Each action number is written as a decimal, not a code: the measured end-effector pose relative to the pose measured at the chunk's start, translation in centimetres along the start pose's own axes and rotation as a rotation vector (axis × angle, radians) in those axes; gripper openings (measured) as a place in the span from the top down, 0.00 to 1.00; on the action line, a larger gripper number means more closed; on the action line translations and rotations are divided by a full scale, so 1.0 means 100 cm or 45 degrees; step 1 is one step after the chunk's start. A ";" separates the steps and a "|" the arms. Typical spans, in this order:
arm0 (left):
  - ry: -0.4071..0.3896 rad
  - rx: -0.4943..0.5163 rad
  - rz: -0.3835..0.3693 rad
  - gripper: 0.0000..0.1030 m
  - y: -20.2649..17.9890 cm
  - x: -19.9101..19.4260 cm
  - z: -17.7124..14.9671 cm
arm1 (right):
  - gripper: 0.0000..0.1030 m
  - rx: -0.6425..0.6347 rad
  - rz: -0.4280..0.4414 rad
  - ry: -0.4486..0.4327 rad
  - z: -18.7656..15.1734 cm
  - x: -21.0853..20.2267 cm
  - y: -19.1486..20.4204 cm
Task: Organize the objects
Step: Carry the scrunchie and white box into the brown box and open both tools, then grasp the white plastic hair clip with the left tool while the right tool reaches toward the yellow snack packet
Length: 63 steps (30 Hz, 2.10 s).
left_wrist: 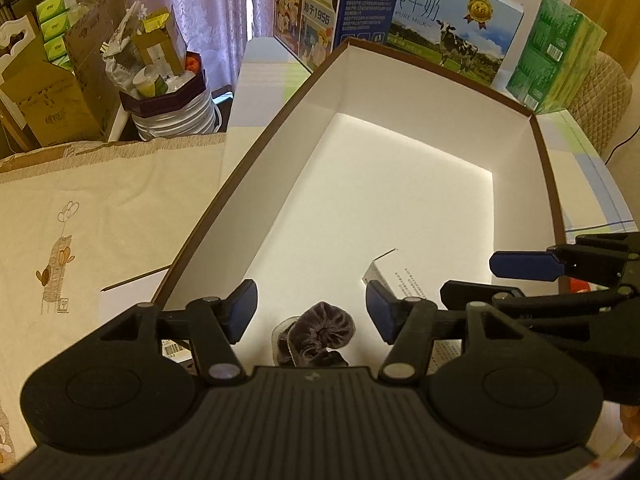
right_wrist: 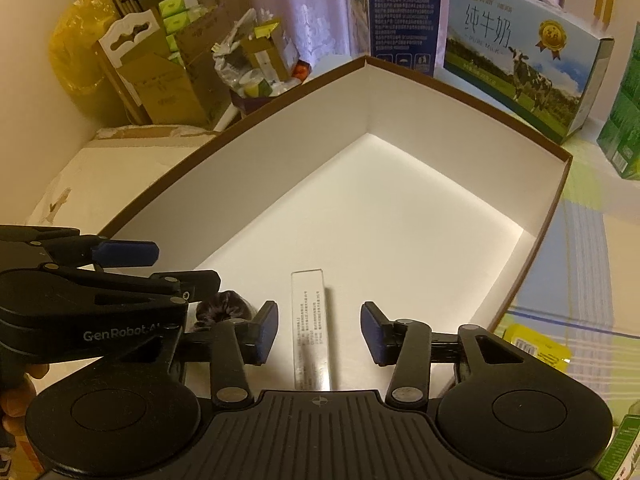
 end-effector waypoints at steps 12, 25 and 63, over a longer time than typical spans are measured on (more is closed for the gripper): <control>-0.096 -0.063 -0.027 0.43 -0.006 -0.052 -0.004 | 0.55 -0.037 0.090 -0.132 -0.007 -0.051 0.007; -0.144 -0.113 -0.080 0.43 -0.065 -0.115 -0.037 | 0.55 -0.064 0.214 -0.217 -0.047 -0.134 -0.020; 0.115 -0.253 -0.031 0.35 -0.268 -0.038 -0.076 | 0.55 0.198 0.025 -0.063 -0.139 -0.217 -0.260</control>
Point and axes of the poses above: each gripper's, at about its wrist camera, not at the fingertips, and x roughly the way its jaws point, y to its left, z to its top, the point moved 6 cm from there along x, roughly the way its jaws point, and after that the axes turned 12 degrees about z, right-handed, at the moved point
